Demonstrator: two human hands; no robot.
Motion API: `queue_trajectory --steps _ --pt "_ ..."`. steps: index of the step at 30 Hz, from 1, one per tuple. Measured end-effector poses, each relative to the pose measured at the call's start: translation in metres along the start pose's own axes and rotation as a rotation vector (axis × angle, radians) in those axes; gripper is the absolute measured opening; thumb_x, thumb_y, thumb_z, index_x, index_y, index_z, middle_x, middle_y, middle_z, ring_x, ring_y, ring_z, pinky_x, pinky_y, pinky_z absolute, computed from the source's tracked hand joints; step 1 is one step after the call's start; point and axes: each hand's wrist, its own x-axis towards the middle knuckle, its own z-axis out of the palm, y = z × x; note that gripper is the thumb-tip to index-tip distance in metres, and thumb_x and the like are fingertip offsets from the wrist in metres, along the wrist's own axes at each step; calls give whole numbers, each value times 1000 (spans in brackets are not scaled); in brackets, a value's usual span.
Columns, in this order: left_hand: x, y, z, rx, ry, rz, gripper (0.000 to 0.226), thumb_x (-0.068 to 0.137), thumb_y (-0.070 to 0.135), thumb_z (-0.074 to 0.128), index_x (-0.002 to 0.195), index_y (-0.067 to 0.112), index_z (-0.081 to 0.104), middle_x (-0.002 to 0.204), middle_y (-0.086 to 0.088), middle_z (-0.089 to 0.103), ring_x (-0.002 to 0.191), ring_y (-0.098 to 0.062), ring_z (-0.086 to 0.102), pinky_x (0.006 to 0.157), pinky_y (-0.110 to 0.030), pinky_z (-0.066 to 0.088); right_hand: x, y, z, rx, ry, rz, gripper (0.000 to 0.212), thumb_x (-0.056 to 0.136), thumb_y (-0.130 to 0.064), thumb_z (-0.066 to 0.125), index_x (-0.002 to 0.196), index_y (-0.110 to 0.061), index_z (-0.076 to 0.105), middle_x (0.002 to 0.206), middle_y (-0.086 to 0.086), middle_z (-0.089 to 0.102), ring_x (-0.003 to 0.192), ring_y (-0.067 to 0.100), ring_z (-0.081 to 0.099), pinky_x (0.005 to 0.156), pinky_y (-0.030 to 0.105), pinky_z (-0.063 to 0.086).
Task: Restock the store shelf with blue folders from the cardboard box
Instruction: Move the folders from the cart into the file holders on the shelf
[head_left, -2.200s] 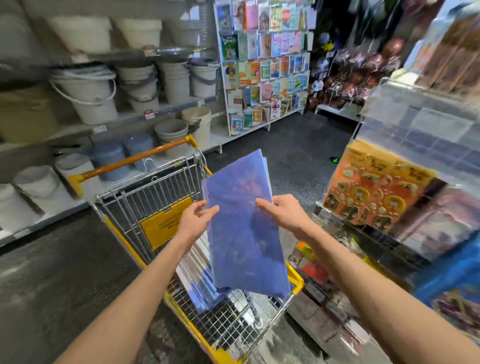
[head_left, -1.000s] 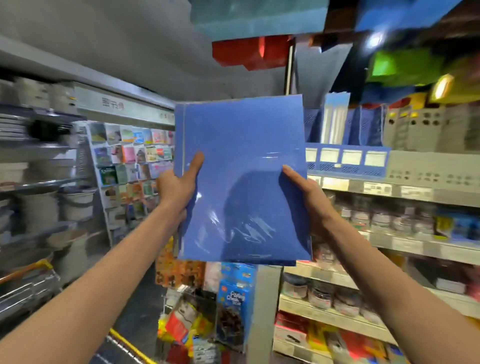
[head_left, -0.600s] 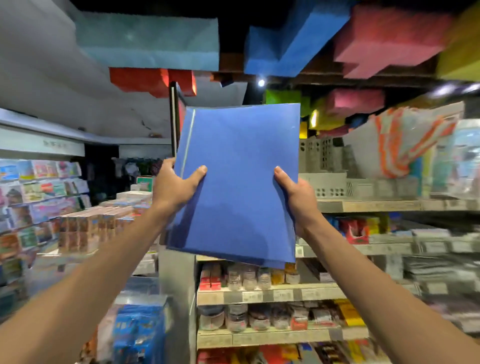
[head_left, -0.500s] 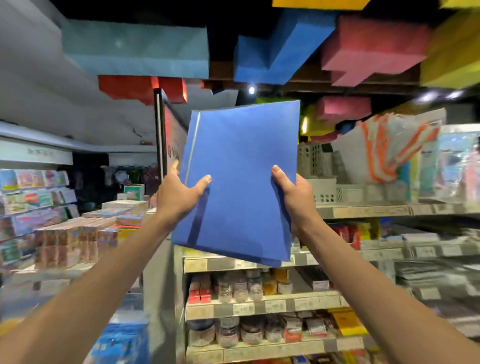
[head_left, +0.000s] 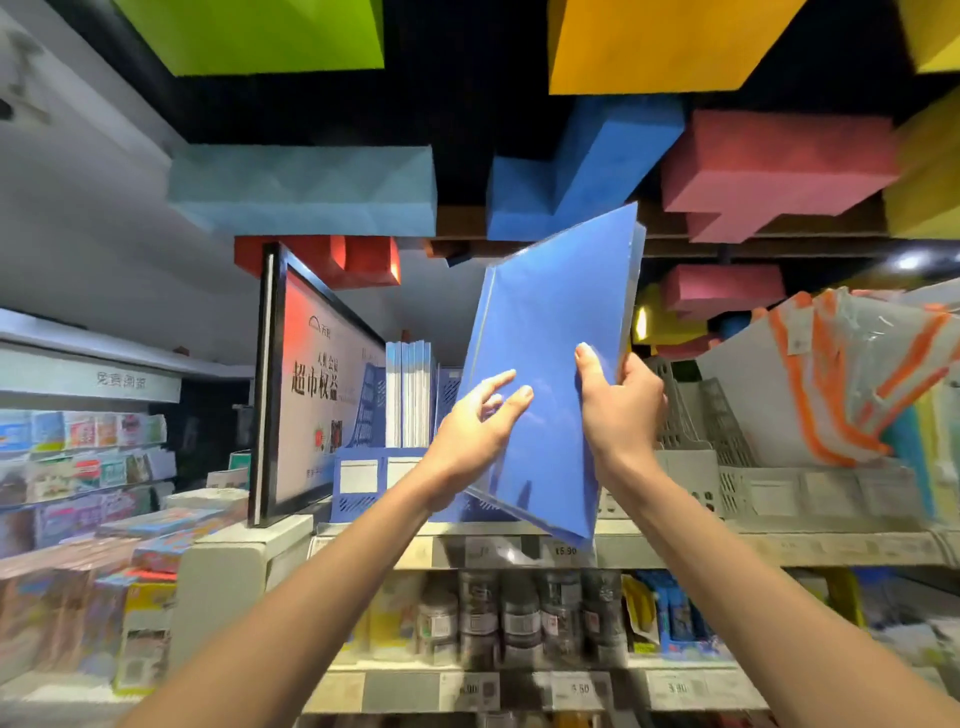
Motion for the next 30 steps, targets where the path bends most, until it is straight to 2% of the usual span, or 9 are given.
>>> queue_trajectory --steps 3,5,7,9,13,18,23,26,30 --pt "28 -10 11 4 13 -2 45 101 47 55 143 33 54 129 11 61 107 16 53 110 -36 44 31 11 12 -22 40 -70 23 92 -35 67 78 -17 64 75 -10 69 66 8 59 61 25 41" --pt "45 -20 15 47 30 0 41 102 44 54 142 32 56 128 8 63 103 15 54 102 -31 46 49 19 22 -68 45 -98 29 93 -35 65 70 -21 55 67 -13 61 63 7 51 58 27 37" --pt "60 -34 12 95 50 3 39 103 41 54 140 31 57 127 3 65 106 5 59 93 -24 42 66 28 35 -111 42 -121 27 95 -37 63 74 -20 57 71 -11 60 66 4 49 59 29 36" --pt "75 -52 3 130 67 -8 38 103 42 54 139 31 57 127 1 65 109 -4 60 91 -24 41 80 39 52 -134 47 -139 28 95 -39 61 83 -14 62 81 -4 67 72 13 57 63 30 43" --pt "102 -95 -18 232 123 -42 41 102 44 54 139 28 57 132 -1 64 118 -12 59 103 -35 47 98 68 89 -202 63 -143 30 96 -41 60 88 -12 63 85 2 70 78 23 65 65 37 55" --pt "131 -139 -37 312 177 -27 43 101 45 55 140 28 55 139 0 60 127 -16 55 108 -37 44 116 96 131 -289 99 -134 32 97 -41 59 88 -10 62 87 7 70 80 29 65 64 32 48" --pt "155 -171 -49 325 140 10 45 101 48 54 142 30 53 143 1 58 132 -14 51 106 -34 42 127 122 173 -305 96 -134 32 95 -46 59 94 -15 64 92 4 71 85 26 68 73 44 60" --pt "164 -183 -51 296 100 33 48 99 53 53 143 34 52 141 2 58 133 -13 51 104 -32 42 133 138 189 -336 87 -90 32 95 -43 60 92 -12 65 91 7 71 84 28 67 68 33 52" --pt "172 -184 -39 203 5 68 55 94 62 55 145 41 48 145 1 54 134 -14 50 105 -31 41 131 155 200 -368 86 -66 27 96 -39 60 86 -13 61 88 6 70 79 27 62 57 27 37"
